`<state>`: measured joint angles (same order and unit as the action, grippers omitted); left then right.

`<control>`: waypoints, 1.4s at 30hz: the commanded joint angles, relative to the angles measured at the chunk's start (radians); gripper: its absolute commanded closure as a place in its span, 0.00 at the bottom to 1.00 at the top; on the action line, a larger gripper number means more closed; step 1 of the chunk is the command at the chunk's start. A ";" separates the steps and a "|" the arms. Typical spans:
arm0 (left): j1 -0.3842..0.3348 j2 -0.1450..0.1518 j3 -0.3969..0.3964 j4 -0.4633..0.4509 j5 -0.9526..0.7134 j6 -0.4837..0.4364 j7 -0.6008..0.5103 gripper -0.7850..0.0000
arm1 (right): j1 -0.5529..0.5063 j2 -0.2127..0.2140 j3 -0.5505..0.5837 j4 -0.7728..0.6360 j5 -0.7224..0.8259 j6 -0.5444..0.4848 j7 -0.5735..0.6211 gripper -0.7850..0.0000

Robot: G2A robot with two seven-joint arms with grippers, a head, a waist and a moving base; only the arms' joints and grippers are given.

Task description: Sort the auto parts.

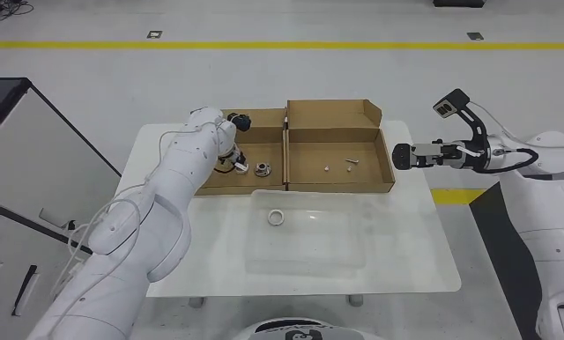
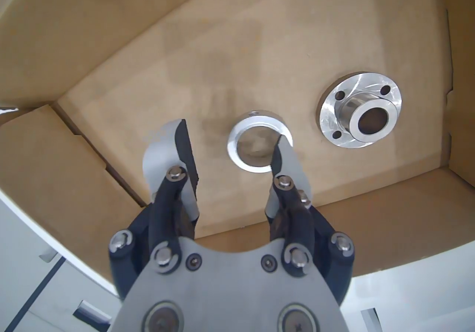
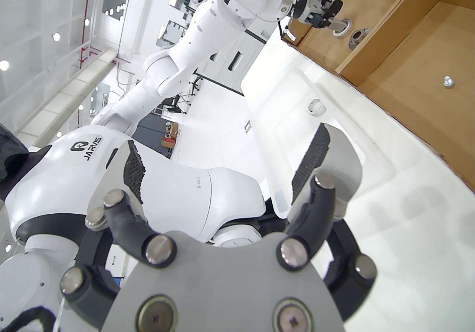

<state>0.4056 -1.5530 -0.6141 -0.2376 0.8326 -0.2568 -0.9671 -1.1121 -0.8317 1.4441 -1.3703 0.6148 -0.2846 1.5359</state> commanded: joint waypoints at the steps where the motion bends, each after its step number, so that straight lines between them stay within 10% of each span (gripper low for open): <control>1: -0.008 0.000 -0.006 0.011 -0.008 -0.017 0.013 0.00 | 0.000 0.000 0.000 0.000 0.000 0.000 0.000 0.00; 12: -0.063 0.033 -0.033 0.015 -0.007 -0.171 0.112 0.00 | 0.000 0.000 0.000 0.000 0.000 0.000 0.000 0.00; 20: -0.043 0.086 -0.052 -0.163 0.029 -0.301 0.149 0.00 | 0.000 0.000 0.000 0.000 0.000 0.000 0.000 0.00; 26: 0.078 0.174 -0.129 -0.526 0.045 -0.318 0.032 0.00 | 0.000 0.000 0.000 0.000 0.000 0.000 0.000 0.00; 34: 0.474 0.330 -0.415 -1.264 0.038 -0.297 -0.245 0.00 | 0.000 0.000 0.000 0.000 0.000 0.000 0.000 0.00; 42: 0.642 0.394 -0.470 -1.510 0.002 -0.321 -0.275 0.00 | 0.000 0.000 0.000 0.000 0.000 0.000 0.000 0.00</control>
<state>1.0403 -1.1673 -1.0908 -1.7340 0.8379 -0.5754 -1.2449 -1.1121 -0.8317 1.4441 -1.3703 0.6148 -0.2846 1.5359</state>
